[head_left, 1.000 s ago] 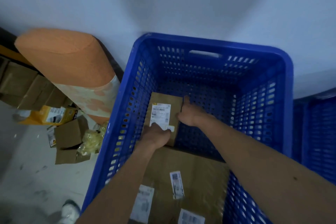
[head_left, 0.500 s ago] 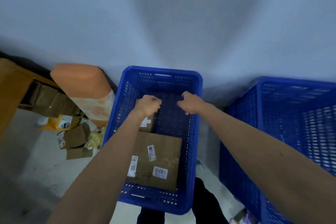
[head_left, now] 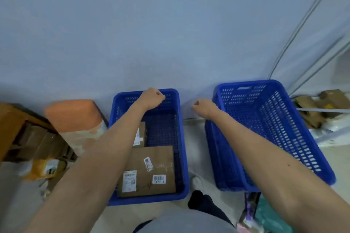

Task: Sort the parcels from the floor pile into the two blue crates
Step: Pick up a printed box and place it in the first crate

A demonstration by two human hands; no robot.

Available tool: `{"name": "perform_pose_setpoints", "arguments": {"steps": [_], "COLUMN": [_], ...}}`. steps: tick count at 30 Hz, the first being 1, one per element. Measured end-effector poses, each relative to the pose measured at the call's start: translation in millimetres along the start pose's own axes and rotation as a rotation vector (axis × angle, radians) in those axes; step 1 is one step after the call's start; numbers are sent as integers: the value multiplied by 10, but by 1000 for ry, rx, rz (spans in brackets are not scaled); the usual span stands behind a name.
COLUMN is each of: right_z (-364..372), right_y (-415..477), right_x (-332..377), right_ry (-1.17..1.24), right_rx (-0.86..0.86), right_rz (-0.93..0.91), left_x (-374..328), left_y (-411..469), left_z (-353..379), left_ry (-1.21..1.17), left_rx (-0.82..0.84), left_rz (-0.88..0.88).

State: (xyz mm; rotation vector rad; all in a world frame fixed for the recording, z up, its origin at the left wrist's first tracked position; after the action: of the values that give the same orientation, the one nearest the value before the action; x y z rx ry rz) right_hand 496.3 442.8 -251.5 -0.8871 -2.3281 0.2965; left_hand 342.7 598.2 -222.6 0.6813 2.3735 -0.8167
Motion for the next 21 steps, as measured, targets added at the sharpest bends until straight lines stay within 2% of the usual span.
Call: {"name": "perform_pose_setpoints", "arguments": {"steps": [3, 7, 14, 21], "right_z": [-63, -127, -194, -76], "right_y": [-482, -1254, -2850, -4362], "right_x": [-151, -444, -1432, -2497], "right_ry": [5, -124, -82, 113], "right_rx": [-85, -198, -359, -527], "right_rz": [83, 158, 412, 674], "left_x": [-220, -505, -1167, -1878], "left_y": [-264, -622, -1615, -2623], "left_z": [-30, 154, 1268, 2463], "left_ry": [43, 43, 146, 264], "left_rx": [-6, 16, 254, 463], "left_rz": [135, 279, 502, 686]}}
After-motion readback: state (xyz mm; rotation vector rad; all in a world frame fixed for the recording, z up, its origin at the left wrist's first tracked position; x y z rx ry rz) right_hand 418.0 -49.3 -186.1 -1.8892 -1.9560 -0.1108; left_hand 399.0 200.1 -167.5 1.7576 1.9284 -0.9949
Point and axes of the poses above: each hand's wrist, its own y-axis towards the middle knuckle, its own z-axis out of the palm, x = y × z, the point moved 7 cm from there along y, towards the middle knuckle, and after that the axes turned 2 degrees about -x, right-handed, at the moved point
